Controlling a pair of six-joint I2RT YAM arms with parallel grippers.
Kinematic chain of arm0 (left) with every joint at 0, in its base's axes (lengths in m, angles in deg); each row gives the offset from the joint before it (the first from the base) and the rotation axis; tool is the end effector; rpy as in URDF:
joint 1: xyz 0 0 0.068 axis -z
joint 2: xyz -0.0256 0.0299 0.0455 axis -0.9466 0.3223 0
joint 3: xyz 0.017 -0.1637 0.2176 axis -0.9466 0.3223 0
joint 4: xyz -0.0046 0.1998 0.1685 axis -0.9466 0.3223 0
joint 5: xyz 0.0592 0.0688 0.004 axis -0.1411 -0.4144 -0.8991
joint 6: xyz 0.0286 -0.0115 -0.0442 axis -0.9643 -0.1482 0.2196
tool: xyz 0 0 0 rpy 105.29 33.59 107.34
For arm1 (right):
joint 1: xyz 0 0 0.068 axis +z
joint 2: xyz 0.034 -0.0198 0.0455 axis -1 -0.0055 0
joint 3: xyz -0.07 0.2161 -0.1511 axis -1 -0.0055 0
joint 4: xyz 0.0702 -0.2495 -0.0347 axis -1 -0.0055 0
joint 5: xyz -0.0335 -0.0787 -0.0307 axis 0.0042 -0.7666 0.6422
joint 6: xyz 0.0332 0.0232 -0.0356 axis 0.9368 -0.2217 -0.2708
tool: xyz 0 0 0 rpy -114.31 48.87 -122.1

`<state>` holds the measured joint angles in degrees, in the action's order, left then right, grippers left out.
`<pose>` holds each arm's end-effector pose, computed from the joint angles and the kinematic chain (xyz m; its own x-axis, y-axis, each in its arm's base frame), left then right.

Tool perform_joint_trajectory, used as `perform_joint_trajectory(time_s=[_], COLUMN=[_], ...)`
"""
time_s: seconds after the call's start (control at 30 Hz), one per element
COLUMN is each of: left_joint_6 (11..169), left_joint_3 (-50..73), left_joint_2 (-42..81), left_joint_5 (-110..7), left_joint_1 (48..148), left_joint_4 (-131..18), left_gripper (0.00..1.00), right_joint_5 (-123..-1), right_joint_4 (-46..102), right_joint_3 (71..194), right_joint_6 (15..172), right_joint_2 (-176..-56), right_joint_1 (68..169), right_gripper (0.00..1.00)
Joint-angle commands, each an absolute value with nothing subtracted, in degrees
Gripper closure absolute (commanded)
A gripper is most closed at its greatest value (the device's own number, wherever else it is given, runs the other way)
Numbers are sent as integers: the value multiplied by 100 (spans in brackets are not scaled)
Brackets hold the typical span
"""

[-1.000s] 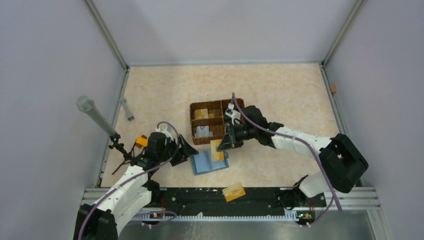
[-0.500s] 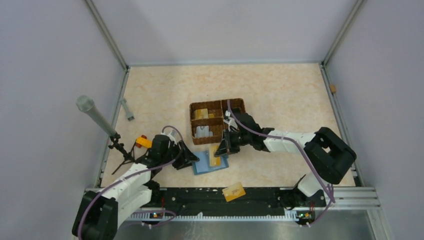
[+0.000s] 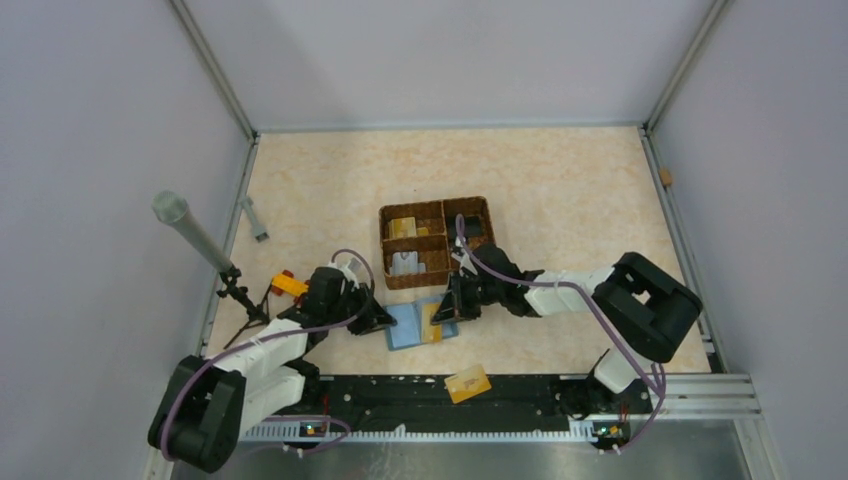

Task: Put the credit cards into the card holder
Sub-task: Move the storage box to the center of the board.

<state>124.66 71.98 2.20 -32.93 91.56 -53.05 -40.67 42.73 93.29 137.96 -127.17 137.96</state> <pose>0.1483 -0.0724 0.1247 -0.9078 -0.3512 -0.2294 -0.0833 0.6869 -0.7219 0.1853 0.2335 0.1399 -0.9726 -0.0617 -0.2243 -0.2177 0.5805 0.7846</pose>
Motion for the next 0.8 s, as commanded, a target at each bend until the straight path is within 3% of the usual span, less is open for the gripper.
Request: perform_joint_trajectory(time_s=[0.0,0.13,0.77], left_joint_6=[11987,11736,11564], left_joint_3=[7200,7195,7035], left_joint_2=[461,710,944], left_joint_5=[-3456,-3439,-3475], left_joint_1=[9212,9278,9702], left_joint_4=[-5522,-5722,-5835], left_gripper=[84,100,100], right_joint_5=[-4233,-4351,-4589], right_joint_4=[4855,5048,5034], right_joint_3=[9085,8872,8746], right_joint_6=[14076,14206,14162], right_joint_2=[-12669,-12576,-12742], right_joint_1=[13894,13911,13957], right_gripper=[100,100,100])
